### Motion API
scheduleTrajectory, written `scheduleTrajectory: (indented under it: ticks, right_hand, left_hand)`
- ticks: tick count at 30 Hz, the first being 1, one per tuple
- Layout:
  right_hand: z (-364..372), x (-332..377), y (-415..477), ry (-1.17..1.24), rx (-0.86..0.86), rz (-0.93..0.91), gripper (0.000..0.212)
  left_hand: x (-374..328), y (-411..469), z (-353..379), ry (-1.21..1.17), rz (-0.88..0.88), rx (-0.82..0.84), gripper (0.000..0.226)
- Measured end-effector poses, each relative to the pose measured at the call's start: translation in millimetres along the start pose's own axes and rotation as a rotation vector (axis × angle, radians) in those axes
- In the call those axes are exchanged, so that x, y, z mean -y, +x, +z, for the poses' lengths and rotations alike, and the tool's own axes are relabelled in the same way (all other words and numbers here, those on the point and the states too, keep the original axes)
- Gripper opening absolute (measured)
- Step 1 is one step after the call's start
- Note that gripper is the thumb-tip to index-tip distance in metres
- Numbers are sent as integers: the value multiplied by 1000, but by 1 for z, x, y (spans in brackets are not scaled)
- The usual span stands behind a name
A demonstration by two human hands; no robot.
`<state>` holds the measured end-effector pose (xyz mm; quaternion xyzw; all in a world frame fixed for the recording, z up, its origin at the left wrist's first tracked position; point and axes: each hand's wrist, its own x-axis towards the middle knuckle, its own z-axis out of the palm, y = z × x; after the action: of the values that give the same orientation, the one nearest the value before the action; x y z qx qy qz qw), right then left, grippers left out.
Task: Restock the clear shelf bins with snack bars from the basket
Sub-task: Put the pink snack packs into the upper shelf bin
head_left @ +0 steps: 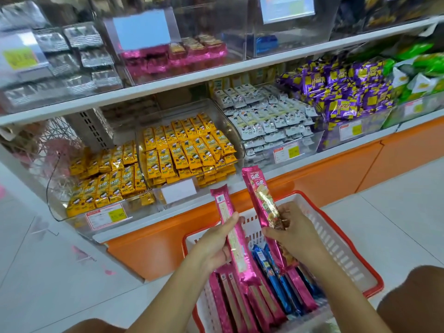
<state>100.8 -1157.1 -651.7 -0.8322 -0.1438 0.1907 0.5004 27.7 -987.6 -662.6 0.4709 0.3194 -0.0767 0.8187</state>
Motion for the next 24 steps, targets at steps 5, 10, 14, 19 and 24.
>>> scheduleTrajectory:
  ticks: [5, 10, 14, 19, 24]
  right_hand:
    - [-2, 7, -2, 24, -14, -6, 40]
    - [4, 11, -6, -2, -4, -33, 46]
    - [8, 15, -8, 9, -12, -55, 44]
    - [5, 17, -10, 16, -33, -67, 40]
    - [5, 15, -7, -22, -89, -42, 45]
  left_hand:
    - [1, 2, -2, -139, 28, -7, 37]
    - [1, -2, 2, -292, 22, 87, 38]
    - [2, -2, 5, -329, 31, 71, 43]
    - [1, -1, 9, -275, -85, 8, 39]
    - [2, -2, 7, -409, -52, 80, 55]
